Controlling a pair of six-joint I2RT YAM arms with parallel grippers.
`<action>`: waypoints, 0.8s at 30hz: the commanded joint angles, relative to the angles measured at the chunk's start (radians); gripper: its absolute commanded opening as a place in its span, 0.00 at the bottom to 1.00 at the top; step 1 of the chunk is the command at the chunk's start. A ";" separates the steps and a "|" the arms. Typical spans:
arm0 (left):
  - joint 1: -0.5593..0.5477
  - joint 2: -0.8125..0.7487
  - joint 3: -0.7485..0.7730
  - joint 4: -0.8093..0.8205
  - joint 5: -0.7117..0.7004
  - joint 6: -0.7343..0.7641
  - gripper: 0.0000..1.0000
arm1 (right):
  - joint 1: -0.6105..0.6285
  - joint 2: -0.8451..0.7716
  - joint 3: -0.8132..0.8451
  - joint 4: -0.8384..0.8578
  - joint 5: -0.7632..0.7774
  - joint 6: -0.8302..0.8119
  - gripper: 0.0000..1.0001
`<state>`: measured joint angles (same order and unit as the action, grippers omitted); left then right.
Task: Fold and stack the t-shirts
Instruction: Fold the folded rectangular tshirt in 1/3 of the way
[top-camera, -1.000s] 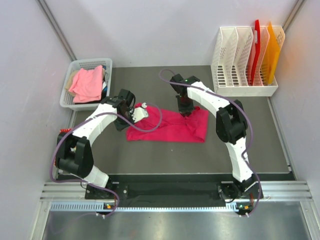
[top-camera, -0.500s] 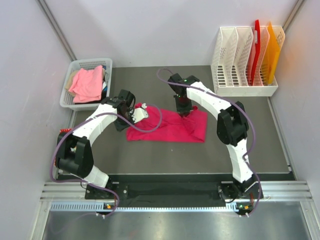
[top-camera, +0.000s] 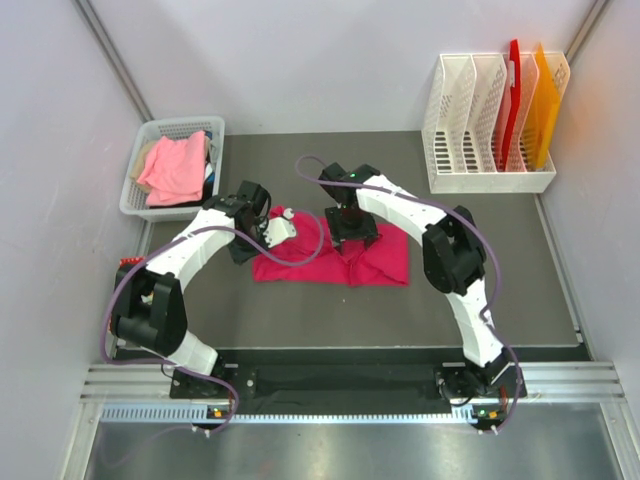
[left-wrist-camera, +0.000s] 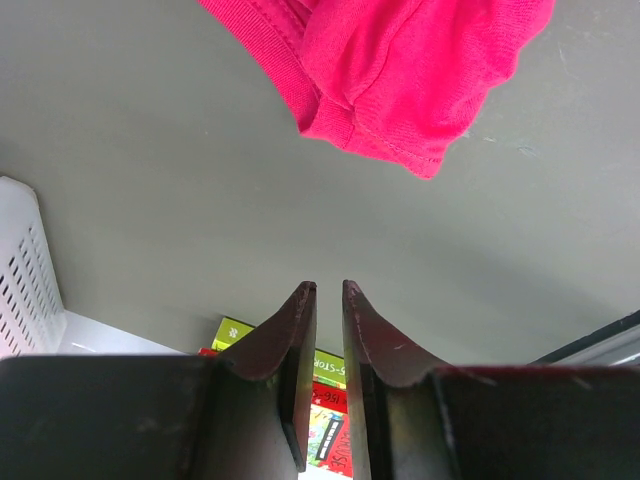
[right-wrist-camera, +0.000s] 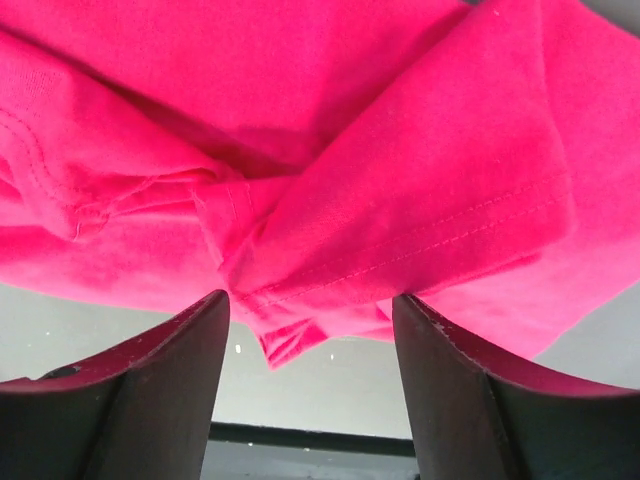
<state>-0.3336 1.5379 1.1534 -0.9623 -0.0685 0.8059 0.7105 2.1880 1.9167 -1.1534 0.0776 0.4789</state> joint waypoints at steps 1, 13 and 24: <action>0.004 -0.027 0.003 0.016 0.010 -0.005 0.23 | 0.001 0.024 0.126 -0.012 -0.004 -0.031 0.66; 0.005 -0.027 0.002 0.013 0.022 -0.017 0.23 | -0.066 -0.132 0.010 -0.014 0.050 -0.072 0.67; 0.004 -0.021 0.005 0.007 0.038 -0.025 0.24 | -0.178 -0.192 -0.176 0.096 0.008 -0.071 0.66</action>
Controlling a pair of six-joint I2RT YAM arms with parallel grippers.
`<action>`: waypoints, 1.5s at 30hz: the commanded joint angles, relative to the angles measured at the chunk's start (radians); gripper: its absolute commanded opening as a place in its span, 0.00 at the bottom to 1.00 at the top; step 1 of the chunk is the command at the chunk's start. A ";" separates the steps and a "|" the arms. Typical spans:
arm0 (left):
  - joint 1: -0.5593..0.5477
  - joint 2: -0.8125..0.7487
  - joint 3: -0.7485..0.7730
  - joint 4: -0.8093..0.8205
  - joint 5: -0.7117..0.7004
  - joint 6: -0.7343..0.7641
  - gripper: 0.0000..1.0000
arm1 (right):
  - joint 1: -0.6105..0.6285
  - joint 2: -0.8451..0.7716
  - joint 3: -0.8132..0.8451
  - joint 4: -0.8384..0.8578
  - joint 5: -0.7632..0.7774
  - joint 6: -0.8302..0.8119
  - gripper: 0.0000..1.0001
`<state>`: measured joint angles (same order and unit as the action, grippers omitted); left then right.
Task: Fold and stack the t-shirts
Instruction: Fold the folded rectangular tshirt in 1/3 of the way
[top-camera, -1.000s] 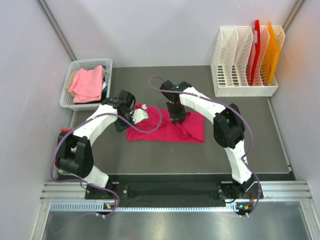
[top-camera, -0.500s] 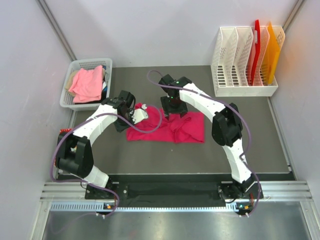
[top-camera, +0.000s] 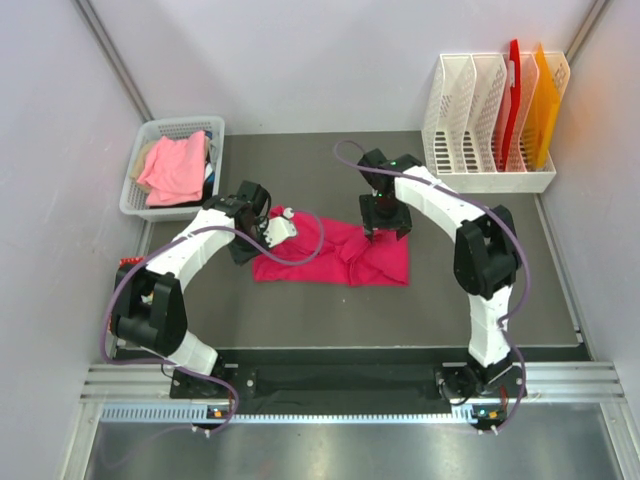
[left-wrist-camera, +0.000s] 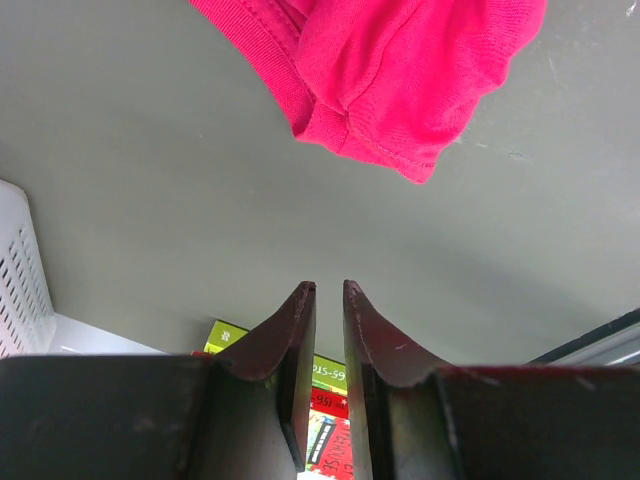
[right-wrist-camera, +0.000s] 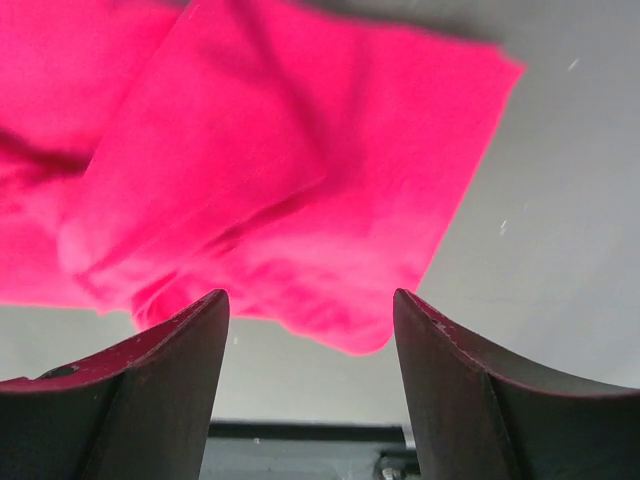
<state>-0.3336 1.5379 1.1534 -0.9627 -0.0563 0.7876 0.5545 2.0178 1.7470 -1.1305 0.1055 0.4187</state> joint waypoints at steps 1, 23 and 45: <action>0.005 -0.021 0.005 0.002 0.027 -0.007 0.23 | -0.028 -0.010 -0.006 0.093 -0.029 -0.009 0.66; 0.004 -0.024 -0.015 0.015 0.018 0.001 0.24 | -0.031 -0.022 -0.010 0.090 -0.013 -0.006 0.62; 0.005 -0.045 -0.043 0.001 0.023 -0.004 0.24 | -0.077 0.091 0.046 0.175 -0.130 -0.024 0.58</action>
<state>-0.3336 1.5299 1.1206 -0.9634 -0.0456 0.7872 0.5060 2.0975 1.7401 -1.0111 0.0216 0.4091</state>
